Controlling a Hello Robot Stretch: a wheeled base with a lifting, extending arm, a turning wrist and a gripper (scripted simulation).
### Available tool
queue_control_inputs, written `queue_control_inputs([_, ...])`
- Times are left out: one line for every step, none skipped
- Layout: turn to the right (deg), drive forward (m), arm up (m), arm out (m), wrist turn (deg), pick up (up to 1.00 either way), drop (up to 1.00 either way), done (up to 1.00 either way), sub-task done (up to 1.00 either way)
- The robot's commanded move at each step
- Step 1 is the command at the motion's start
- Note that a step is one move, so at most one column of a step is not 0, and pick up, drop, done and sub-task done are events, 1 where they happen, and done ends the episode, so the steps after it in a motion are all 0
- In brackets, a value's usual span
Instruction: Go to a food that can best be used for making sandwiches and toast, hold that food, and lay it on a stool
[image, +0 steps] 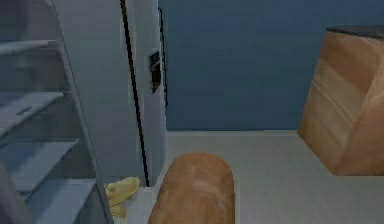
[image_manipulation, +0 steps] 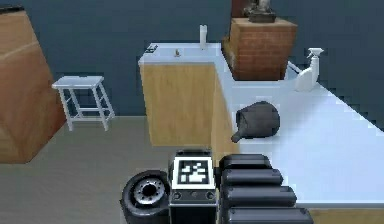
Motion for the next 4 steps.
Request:
queue_control_inputs([45.0,0.00,0.00,0.00,0.0,0.00,0.00,0.00,0.00])
queue_control_inputs([6.0,0.00,0.00,0.00,0.0,0.00,0.00,0.00,0.00])
queue_control_inputs([0.0,1.00,0.00,0.00,0.0,0.00,0.00,0.00,0.00])
queue_control_inputs([3.0,0.00,0.00,0.00,0.0,0.00,0.00,0.00,0.00])
